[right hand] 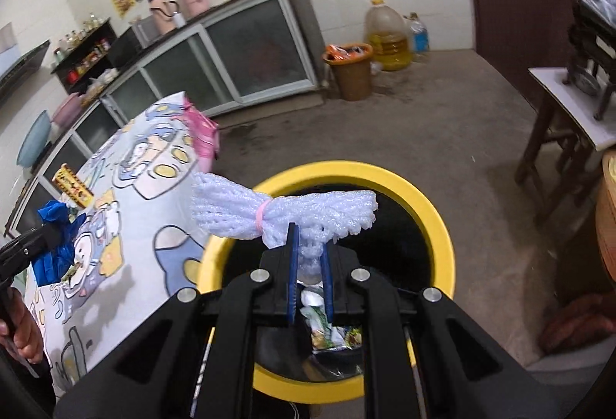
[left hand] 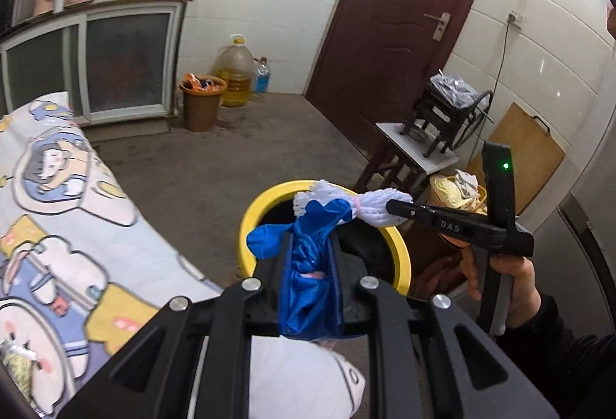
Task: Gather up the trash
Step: 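Carry glove and mesh sleeve over the yellow bin and open both tools, then return both tools to the table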
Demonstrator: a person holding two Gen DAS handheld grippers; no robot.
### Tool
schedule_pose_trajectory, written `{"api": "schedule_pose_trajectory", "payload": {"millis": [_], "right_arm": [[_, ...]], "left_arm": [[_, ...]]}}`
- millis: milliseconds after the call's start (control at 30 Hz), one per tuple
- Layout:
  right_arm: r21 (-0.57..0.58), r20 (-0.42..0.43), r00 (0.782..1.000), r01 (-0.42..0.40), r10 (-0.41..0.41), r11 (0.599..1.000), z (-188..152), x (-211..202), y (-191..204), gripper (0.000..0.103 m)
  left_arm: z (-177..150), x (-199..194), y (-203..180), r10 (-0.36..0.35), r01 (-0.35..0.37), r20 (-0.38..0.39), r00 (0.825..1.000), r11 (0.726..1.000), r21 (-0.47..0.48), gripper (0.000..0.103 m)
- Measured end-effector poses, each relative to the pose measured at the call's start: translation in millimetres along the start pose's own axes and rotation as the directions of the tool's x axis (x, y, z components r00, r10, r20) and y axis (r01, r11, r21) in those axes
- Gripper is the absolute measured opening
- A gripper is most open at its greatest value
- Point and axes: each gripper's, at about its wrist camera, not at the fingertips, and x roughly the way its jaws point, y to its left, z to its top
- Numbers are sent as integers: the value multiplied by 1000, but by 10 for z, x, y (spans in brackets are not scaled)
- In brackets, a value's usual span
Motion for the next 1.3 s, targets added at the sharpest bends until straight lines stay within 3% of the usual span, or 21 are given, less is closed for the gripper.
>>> {"api": "schedule_pose_trajectory", "payload": {"millis": [133, 533, 600, 633, 667, 733, 933, 1167, 1300], "right_arm": [[18, -9, 999, 44, -44, 999, -41, 65, -105, 11], [77, -71, 997, 49, -44, 996, -102, 287, -247, 13], [86, -80, 996, 51, -44, 995, -90, 301, -261, 17], [90, -83, 995, 62, -55, 994, -86, 304, -271, 24], [93, -82, 995, 69, -61, 993, -76, 299, -288, 37], [119, -66, 996, 62, -54, 991, -72, 266, -334, 58], [139, -62, 996, 71, -63, 988, -59, 195, -398, 58], [44, -18, 1000, -15, 16, 999, -55, 58, -59, 56], [-52, 2, 998, -65, 65, 997, 8, 29, 349, 56]], "left_arm": [[2, 251, -90, -9, 9, -29, 1000, 1000, 10, 15], [79, 761, -207, -24, 24, -94, 995, 1000, -1, 16], [83, 807, -180, -31, 28, -99, 995, 999, -30, 29], [77, 808, -154, -35, 31, -98, 995, 999, -41, 41], [72, 800, -122, -30, 25, -90, 995, 998, -57, 53], [60, 787, -90, -24, 19, -77, 997, 997, -73, 61], [9, 604, 67, -10, 4, -57, 998, 994, -108, 61], [-179, -62, 466, 123, -123, -3, 992, 989, -85, 61], [-333, -590, 829, 246, -242, 31, 969, 966, -87, 61]]}}
